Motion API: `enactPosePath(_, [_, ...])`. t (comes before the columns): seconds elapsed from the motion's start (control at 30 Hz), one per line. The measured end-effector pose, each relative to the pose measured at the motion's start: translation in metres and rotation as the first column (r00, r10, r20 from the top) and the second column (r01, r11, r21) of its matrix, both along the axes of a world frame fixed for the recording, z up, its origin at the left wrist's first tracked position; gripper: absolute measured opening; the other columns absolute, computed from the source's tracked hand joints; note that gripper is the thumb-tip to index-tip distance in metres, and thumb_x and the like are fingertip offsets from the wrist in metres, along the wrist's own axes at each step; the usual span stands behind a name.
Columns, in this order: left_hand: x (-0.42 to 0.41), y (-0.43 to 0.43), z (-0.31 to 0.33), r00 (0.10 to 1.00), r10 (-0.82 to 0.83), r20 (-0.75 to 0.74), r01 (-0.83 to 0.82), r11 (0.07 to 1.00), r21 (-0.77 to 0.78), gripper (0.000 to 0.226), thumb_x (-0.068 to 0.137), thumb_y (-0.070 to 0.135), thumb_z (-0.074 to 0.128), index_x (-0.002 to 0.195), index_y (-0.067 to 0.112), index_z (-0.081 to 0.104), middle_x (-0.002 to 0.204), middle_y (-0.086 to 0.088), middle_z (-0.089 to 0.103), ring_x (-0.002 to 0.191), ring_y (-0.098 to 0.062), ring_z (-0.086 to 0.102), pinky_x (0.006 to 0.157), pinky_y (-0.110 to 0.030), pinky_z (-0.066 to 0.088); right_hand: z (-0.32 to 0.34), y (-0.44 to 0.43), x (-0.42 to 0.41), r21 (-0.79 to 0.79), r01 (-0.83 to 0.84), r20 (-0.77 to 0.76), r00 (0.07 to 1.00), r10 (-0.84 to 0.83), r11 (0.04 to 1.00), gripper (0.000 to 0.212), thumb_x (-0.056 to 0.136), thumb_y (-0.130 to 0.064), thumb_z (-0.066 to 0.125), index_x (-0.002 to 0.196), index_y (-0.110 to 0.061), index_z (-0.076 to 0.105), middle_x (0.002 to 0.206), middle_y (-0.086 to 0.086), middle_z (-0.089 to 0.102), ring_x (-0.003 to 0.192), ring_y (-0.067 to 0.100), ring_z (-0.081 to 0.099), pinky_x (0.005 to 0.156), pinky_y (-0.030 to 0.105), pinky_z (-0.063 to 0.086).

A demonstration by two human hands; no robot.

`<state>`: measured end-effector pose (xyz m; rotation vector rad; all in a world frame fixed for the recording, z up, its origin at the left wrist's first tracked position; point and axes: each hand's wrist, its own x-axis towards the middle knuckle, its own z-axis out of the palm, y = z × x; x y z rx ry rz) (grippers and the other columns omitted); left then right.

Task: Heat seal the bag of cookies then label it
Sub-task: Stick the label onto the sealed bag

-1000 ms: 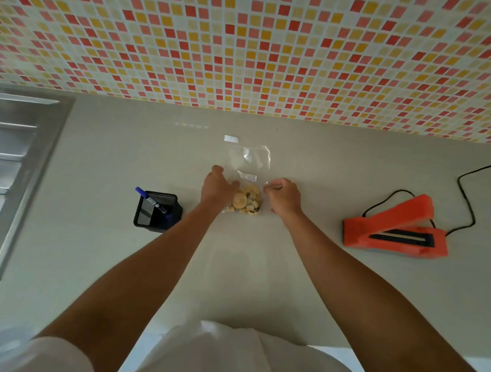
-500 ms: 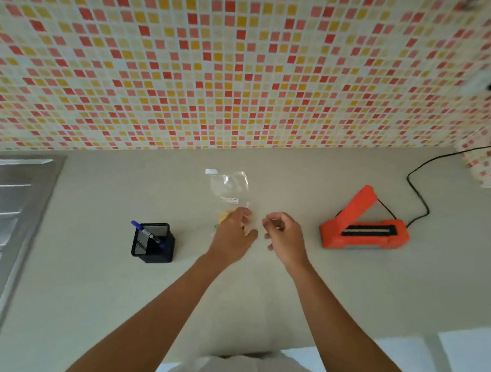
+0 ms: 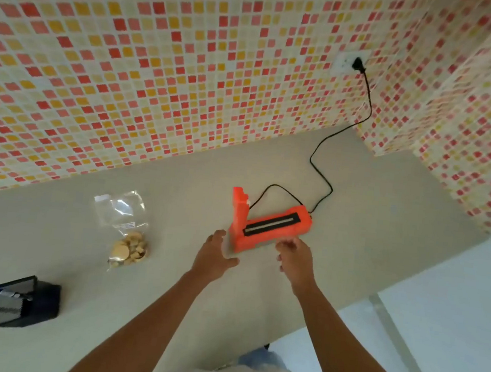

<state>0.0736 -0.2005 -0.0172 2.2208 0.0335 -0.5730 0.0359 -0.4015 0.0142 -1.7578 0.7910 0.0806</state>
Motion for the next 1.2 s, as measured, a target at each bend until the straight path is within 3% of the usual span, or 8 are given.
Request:
enactPosePath(0.1, [0.009,-0.033,-0.014,0.991,0.137,-0.003,-0.137,0.99,-0.021,0.079,0.061,0.023,0.087,0.127,0.013,0.045,0.122,-0.007,0.058,0.108,-0.027,0.061,0.087,-0.037,0.051,-0.022,-0.053,0.013,-0.099,0.051,-0.021,0.998,-0.054,0.994,0.011,0.082,-0.022,0.067,0.092,-0.025,0.062,0.092,0.001,0.068,0.087,0.032,0.068,0.079,0.051,0.058])
enactPosePath(0.27, [0.019,-0.055,-0.029,0.951,0.306,0.038,-0.306,0.952,0.017,0.08,0.056,0.029,0.089,0.128,0.02,0.054,0.109,-0.003,0.055,0.096,-0.024,0.063,0.084,-0.042,0.055,-0.038,-0.105,0.046,-0.146,-0.085,-0.134,0.989,0.065,0.986,0.046,0.086,-0.016,0.066,0.13,-0.016,0.053,0.114,0.004,0.061,0.103,0.026,0.063,0.095,0.047,0.052])
enactPosePath(0.37, [0.022,-0.053,-0.04,0.938,0.348,0.005,-0.348,0.938,-0.004,0.074,0.041,0.041,0.087,0.111,0.031,0.064,0.104,0.004,0.064,0.09,-0.016,0.068,0.081,-0.04,0.058,-0.046,-0.113,0.064,-0.184,-0.269,-0.161,0.957,0.241,0.945,0.026,0.082,-0.021,0.06,0.105,-0.013,0.068,0.099,0.01,0.072,0.093,0.032,0.069,0.081,0.046,0.055])
enactPosePath(0.43, [0.026,-0.049,-0.044,0.924,0.383,-0.02,-0.383,0.924,-0.007,0.073,0.034,0.047,0.086,0.103,0.033,0.066,0.098,0.005,0.07,0.087,-0.013,0.07,0.079,-0.04,0.059,-0.046,-0.111,0.073,-0.175,-0.287,-0.161,0.952,0.261,0.942,0.014,0.082,-0.017,0.06,0.09,-0.013,0.071,0.087,0.01,0.073,0.085,0.033,0.07,0.072,0.041,0.053])
enactPosePath(0.6, [0.053,-0.043,-0.028,0.901,0.433,-0.011,-0.433,0.901,-0.003,0.066,0.045,0.023,0.095,0.104,0.028,0.066,0.102,-0.002,0.071,0.093,-0.022,0.069,0.083,-0.043,0.058,-0.043,-0.107,0.103,-0.133,-0.314,-0.125,0.946,0.298,0.94,0.013,0.082,-0.028,0.062,0.072,-0.021,0.066,0.072,0.003,0.069,0.07,0.025,0.066,0.067,0.04,0.054])
enactPosePath(0.77, [0.099,-0.026,-0.016,0.906,0.424,0.002,-0.424,0.906,0.001,0.079,0.037,0.029,0.095,0.112,0.026,0.068,0.106,-0.004,0.072,0.099,-0.023,0.069,0.089,-0.042,0.056,-0.04,-0.098,0.149,-0.151,-0.357,-0.113,0.932,0.343,0.922,0.021,0.083,-0.031,0.064,0.074,-0.011,0.066,0.07,0.004,0.066,0.068,0.024,0.063,0.063,0.038,0.05])
enactPosePath(0.9, [0.125,-0.018,-0.011,0.912,0.409,-0.021,-0.409,0.913,-0.005,0.078,0.043,0.019,0.096,0.115,0.026,0.068,0.108,-0.004,0.073,0.102,-0.023,0.068,0.093,-0.042,0.054,-0.03,-0.09,0.175,-0.151,-0.382,-0.117,0.923,0.367,0.912,0.015,0.088,-0.022,0.062,0.076,-0.015,0.066,0.074,0.005,0.062,0.07,0.022,0.055,0.064,0.03,0.041])
enactPosePath(1.2, [0.136,-0.02,-0.026,0.922,0.381,-0.065,-0.382,0.924,0.005,0.073,0.041,0.031,0.093,0.11,0.029,0.068,0.1,0.003,0.074,0.094,-0.02,0.069,0.087,-0.041,0.058,-0.048,-0.092,0.187,-0.164,-0.415,-0.145,0.907,0.394,0.895,0.023,0.084,-0.034,0.058,0.085,-0.013,0.069,0.077,0.005,0.065,0.072,0.025,0.06,0.067,0.042,0.053])
